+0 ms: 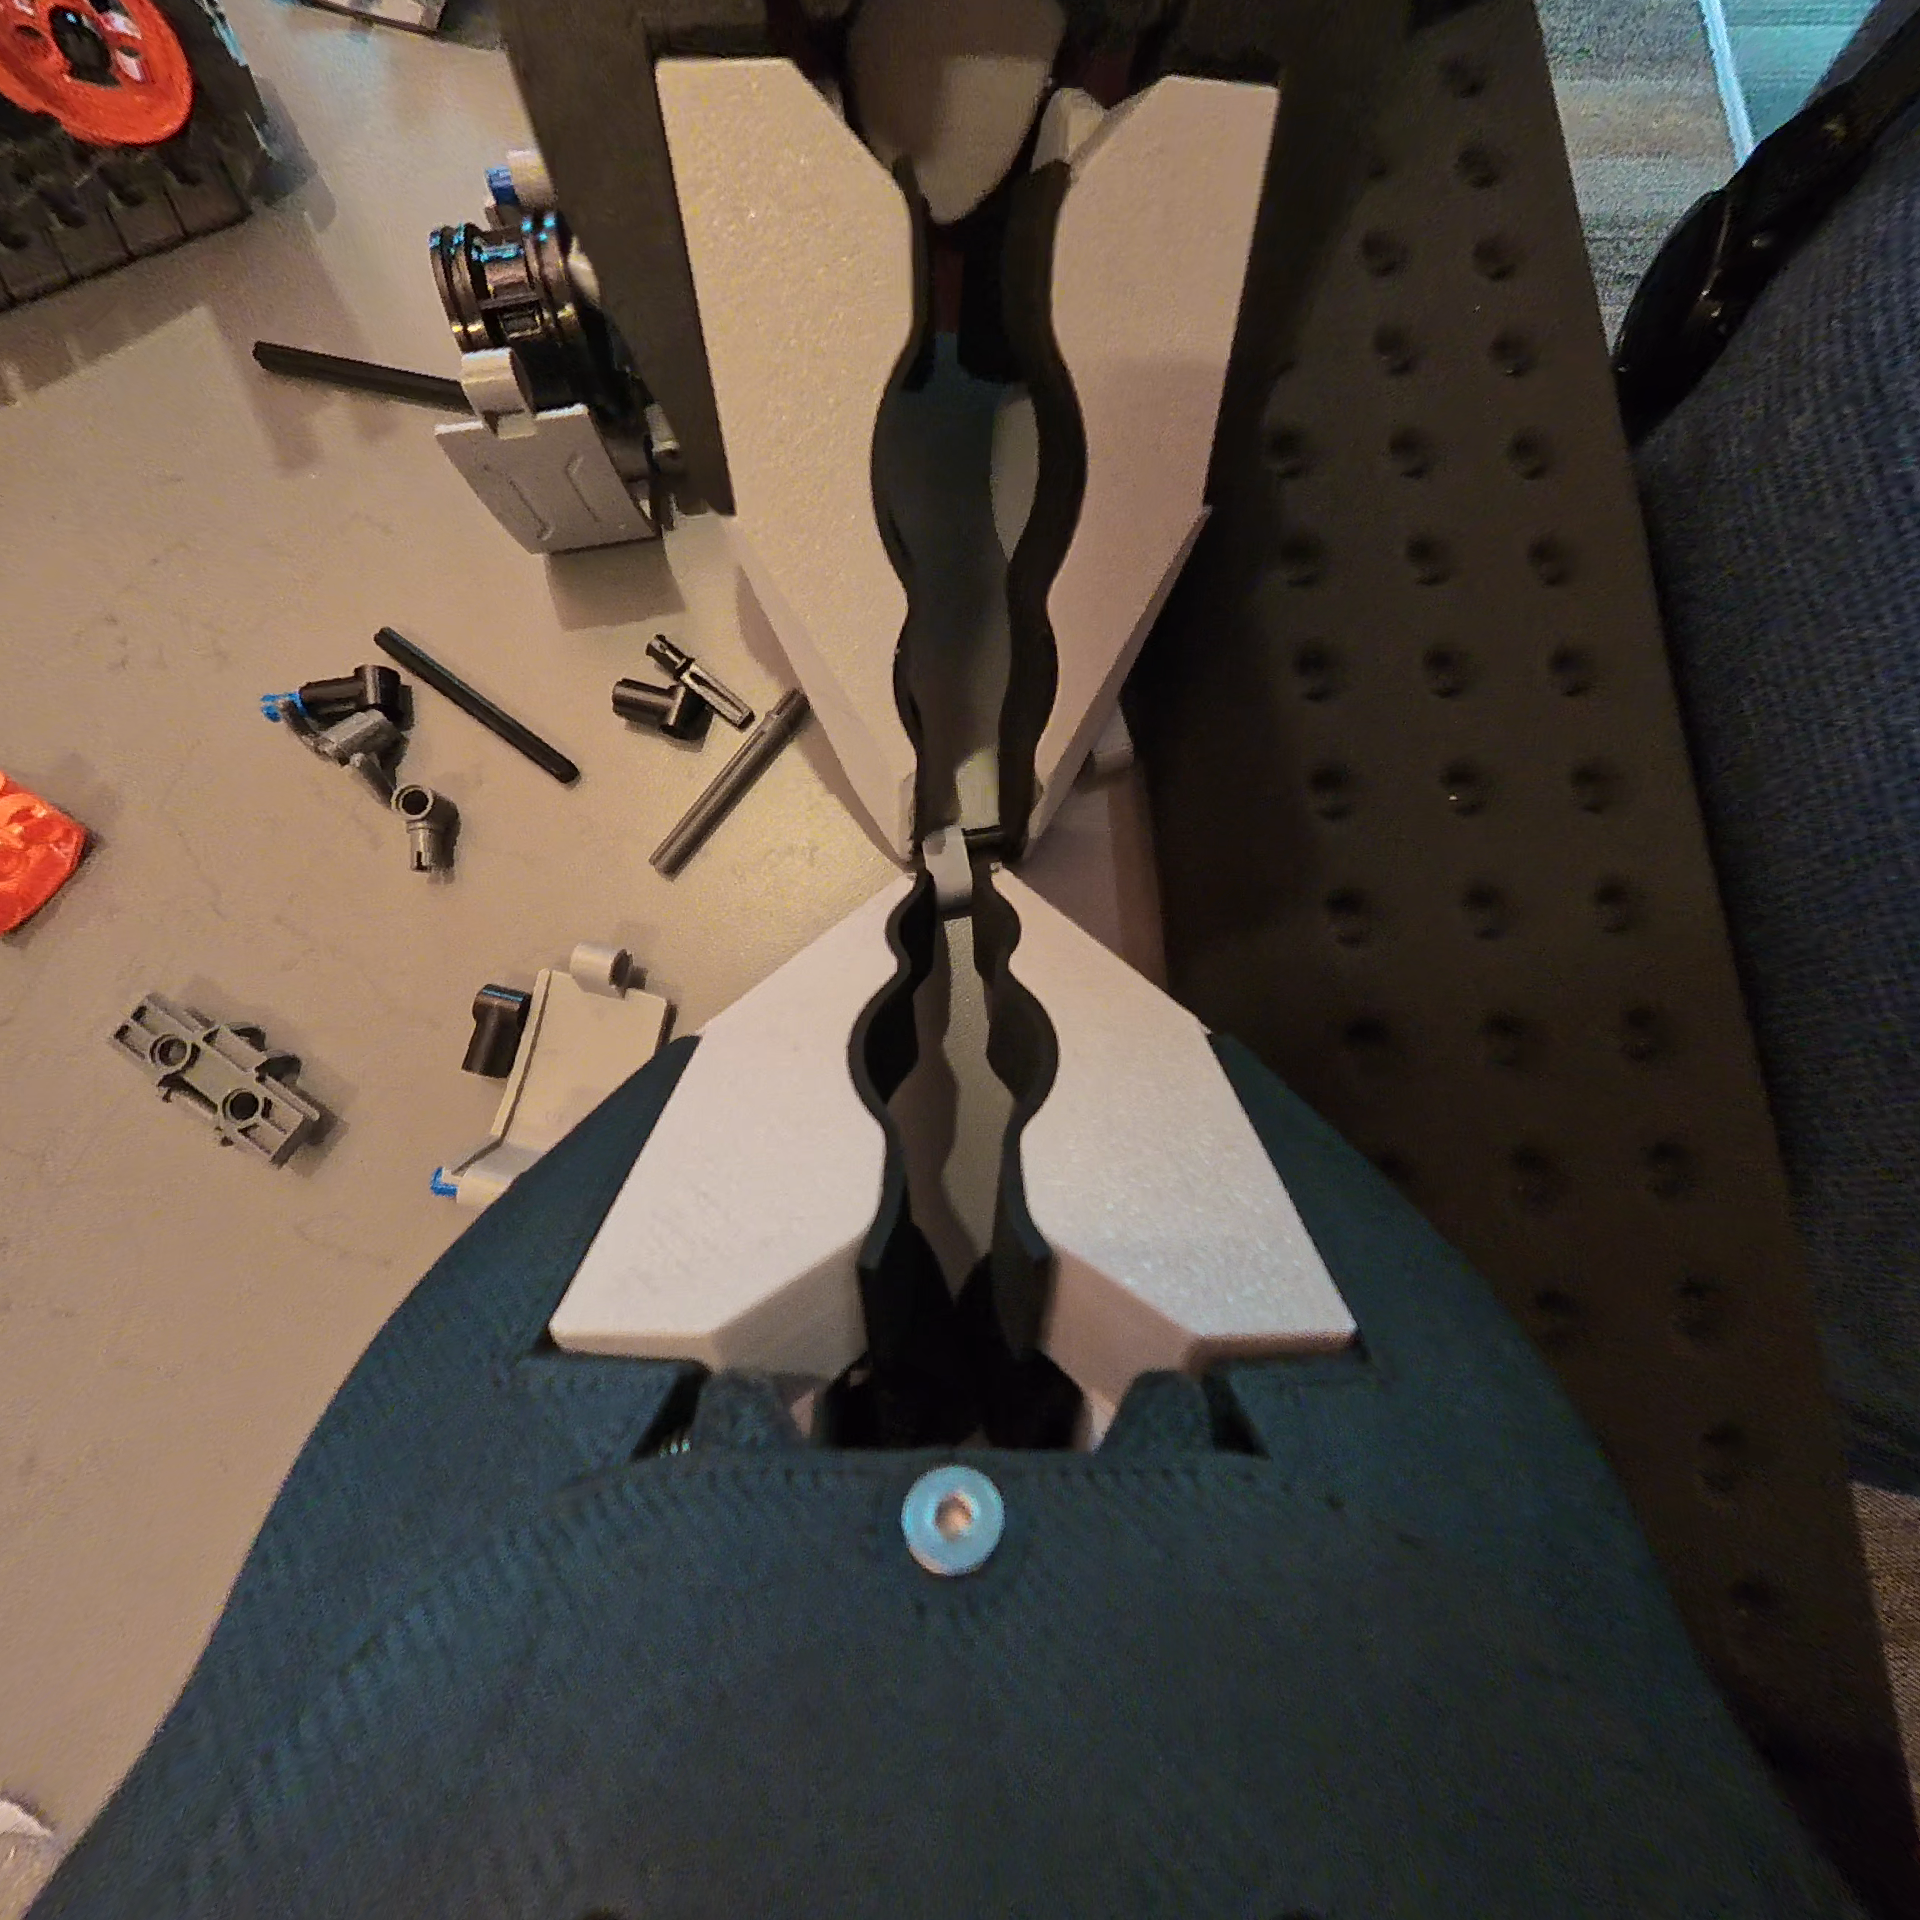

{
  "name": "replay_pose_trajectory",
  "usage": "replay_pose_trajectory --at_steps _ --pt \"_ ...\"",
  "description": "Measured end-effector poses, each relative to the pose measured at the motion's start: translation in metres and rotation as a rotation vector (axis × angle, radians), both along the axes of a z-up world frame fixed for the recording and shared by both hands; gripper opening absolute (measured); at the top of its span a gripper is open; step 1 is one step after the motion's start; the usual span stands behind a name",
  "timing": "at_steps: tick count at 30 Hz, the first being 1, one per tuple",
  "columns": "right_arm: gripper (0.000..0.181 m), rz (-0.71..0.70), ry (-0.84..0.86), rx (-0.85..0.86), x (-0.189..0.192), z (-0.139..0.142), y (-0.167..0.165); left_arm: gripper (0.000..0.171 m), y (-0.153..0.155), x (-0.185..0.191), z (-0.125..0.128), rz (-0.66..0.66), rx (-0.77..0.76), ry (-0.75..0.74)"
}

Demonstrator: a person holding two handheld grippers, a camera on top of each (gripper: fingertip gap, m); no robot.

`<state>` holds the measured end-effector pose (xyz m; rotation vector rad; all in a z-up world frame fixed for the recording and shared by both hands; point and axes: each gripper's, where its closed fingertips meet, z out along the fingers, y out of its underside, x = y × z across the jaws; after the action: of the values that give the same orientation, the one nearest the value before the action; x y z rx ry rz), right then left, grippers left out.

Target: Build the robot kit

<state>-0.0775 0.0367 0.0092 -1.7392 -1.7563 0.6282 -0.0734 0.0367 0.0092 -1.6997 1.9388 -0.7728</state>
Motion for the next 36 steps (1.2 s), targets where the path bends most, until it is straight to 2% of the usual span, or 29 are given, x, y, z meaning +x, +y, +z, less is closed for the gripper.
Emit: replay_pose_trajectory --at_steps 4,5,8,11,14,20,26,31,36 --pt "0.014 -0.059 0.011 0.005 0.001 0.003 0.002 0.005 0.003 0.000 0.003 0.035 0.029 0.000" --pt "0.014 -0.075 0.040 0.020 0.002 0.010 0.003 0.005 0.005 0.003 0.010 0.064 0.019 -0.032" --pt "0.031 -0.136 0.158 0.001 0.006 0.037 0.008 0.004 0.012 0.008 0.025 0.157 -0.018 -0.117" --pt "0.031 -0.173 0.245 -0.001 0.014 0.057 0.012 0.005 0.012 0.015 0.044 0.211 -0.089 -0.232" --pt "0.024 -0.193 0.327 -0.007 0.018 0.075 0.014 0.005 0.011 0.023 0.069 0.236 -0.162 -0.362" --pt "0.020 -0.186 0.438 0.065 0.019 0.104 0.016 0.005 0.011 0.034 0.111 0.245 -0.281 -0.561" --pt "0.018 -0.134 0.606 0.029 0.022 0.141 0.007 0.005 0.002 0.036 0.150 0.201 -0.478 -0.795" --pt "0.018 -0.199 0.552 0.137 0.025 0.144 0.017 0.004 0.012 0.040 0.158 0.281 -0.484 -0.873" --pt "0.000 -0.210 0.509 0.233 0.031 0.143 0.021 0.005 0.015 0.043 0.158 0.330 -0.455 -0.873"
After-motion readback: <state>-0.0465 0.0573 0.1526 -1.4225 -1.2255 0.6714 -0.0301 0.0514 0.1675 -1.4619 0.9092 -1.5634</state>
